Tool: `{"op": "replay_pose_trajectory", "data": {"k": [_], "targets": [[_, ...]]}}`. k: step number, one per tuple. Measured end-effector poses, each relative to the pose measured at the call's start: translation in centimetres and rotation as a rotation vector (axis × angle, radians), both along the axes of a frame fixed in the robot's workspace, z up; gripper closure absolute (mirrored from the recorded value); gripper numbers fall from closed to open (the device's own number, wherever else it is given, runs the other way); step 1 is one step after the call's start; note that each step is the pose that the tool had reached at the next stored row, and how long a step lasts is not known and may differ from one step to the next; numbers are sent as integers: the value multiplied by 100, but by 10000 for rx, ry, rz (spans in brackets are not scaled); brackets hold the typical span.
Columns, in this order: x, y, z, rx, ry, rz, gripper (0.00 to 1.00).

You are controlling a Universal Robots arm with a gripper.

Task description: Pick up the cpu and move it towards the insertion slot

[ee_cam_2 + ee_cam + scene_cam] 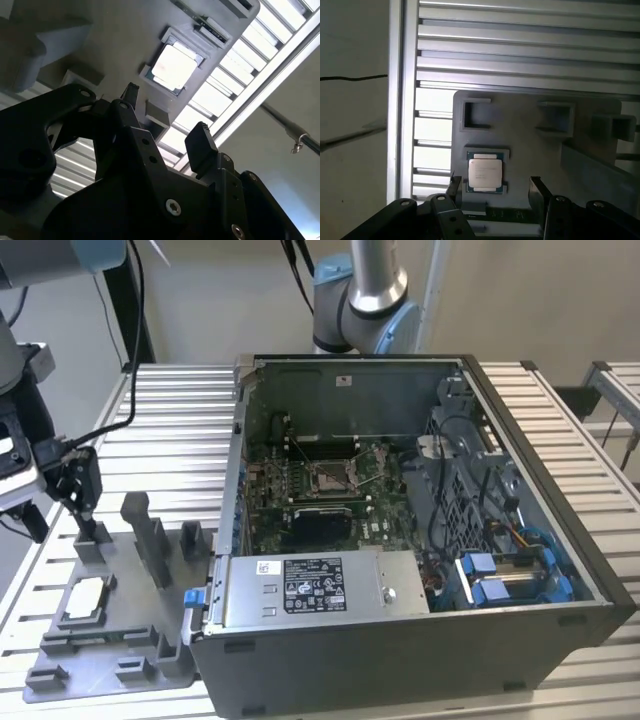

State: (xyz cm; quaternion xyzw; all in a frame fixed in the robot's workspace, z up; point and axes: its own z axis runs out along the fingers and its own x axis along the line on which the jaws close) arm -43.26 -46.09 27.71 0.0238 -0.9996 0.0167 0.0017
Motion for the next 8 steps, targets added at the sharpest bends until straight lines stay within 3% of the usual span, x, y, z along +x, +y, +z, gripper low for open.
{"op": "replay_pose_trajectory", "data": {"k": [4,8], "targets": [[-7,-47,-57,-30,1,-3,0],[-35,-66,-120,-67,0,-8,0]]}}
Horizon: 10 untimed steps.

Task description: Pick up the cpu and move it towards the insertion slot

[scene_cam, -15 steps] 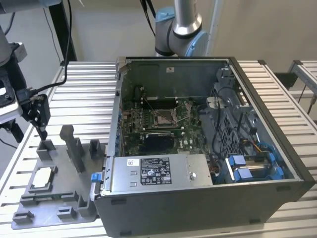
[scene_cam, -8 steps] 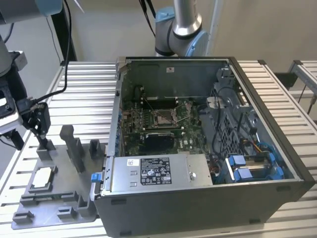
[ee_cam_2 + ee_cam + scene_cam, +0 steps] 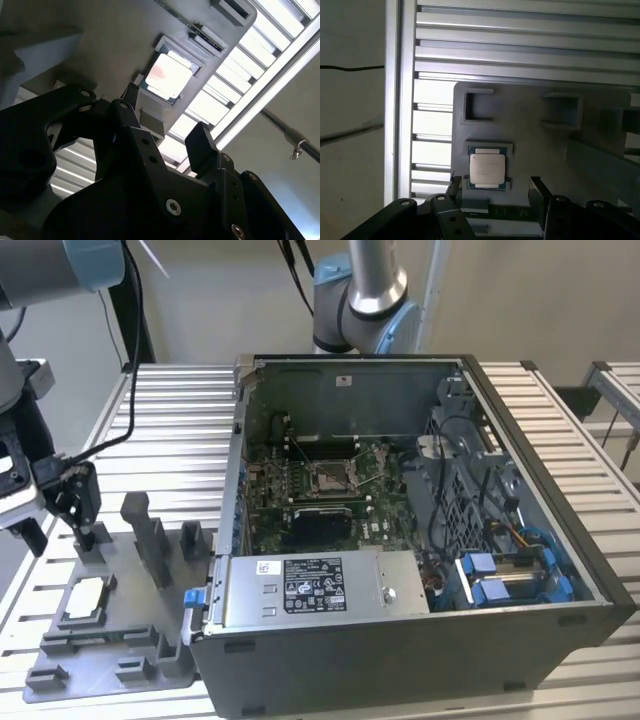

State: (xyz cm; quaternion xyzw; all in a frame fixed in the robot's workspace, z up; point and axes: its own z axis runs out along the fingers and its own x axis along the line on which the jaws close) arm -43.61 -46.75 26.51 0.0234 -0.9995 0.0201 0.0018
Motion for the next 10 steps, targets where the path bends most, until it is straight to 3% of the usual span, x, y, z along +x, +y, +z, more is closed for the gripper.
{"op": "replay_pose_trajectory", "data": {"k": [10], "targets": [[-29,-37,-174,-55,1,-3,0]]}}
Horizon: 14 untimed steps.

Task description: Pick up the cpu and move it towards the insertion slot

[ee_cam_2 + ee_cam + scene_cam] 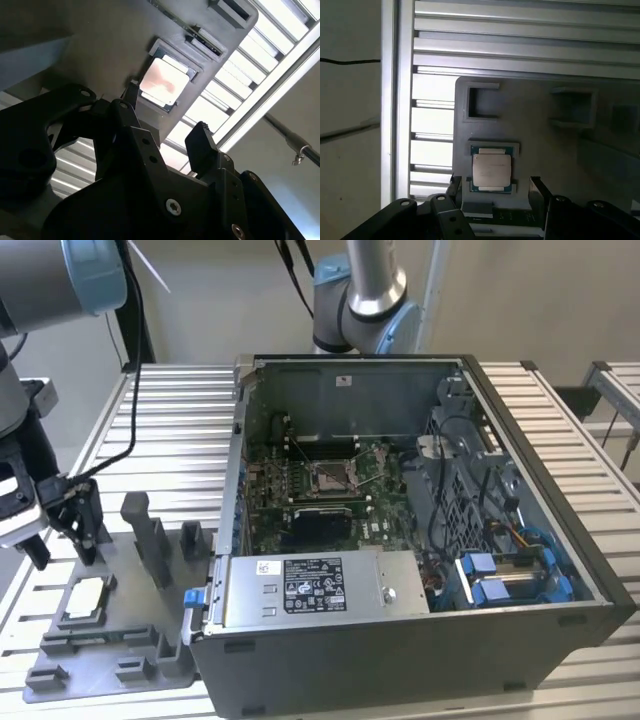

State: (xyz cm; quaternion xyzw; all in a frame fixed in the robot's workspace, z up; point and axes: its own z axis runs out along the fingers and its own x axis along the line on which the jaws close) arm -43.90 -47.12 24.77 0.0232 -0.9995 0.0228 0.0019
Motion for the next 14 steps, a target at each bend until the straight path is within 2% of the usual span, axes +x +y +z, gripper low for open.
{"op": "replay_pose_trajectory", "data": {"k": [8,14], "targets": [[0,-46,-146,-3,-1,11,0],[-2,-53,-254,-5,-1,35,0]]}}
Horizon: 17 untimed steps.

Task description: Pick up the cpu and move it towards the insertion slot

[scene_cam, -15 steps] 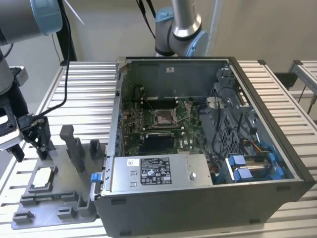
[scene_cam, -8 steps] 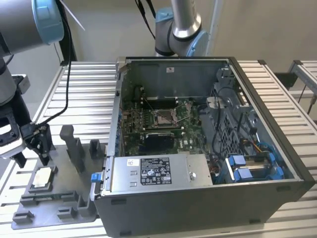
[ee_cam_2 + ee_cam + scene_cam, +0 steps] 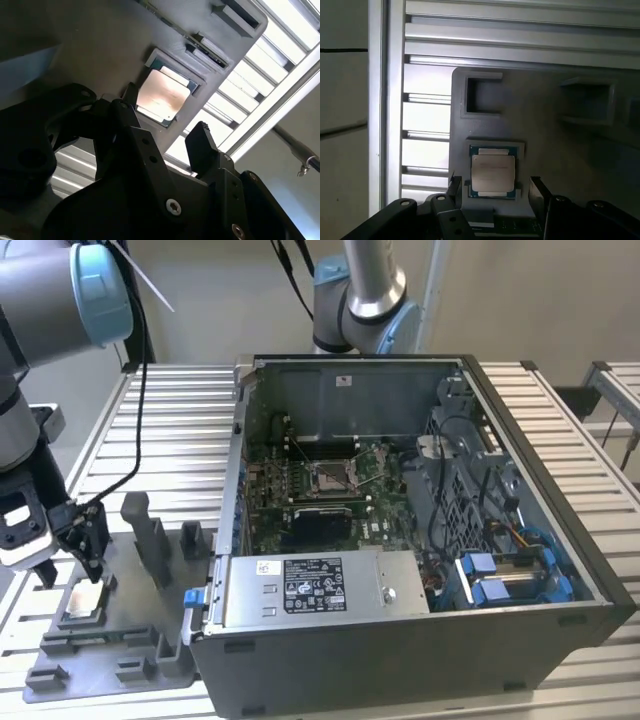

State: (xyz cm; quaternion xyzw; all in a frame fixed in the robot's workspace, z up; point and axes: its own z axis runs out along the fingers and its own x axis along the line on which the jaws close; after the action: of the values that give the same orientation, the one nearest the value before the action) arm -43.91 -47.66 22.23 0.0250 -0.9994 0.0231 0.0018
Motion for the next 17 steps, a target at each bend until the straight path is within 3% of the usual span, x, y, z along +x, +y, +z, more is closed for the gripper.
{"op": "replay_pose_trajectory", "data": {"k": [9,17], "targets": [[-12,0,-174,-4,0,39,0],[-12,0,-259,-6,0,72,0]]}}
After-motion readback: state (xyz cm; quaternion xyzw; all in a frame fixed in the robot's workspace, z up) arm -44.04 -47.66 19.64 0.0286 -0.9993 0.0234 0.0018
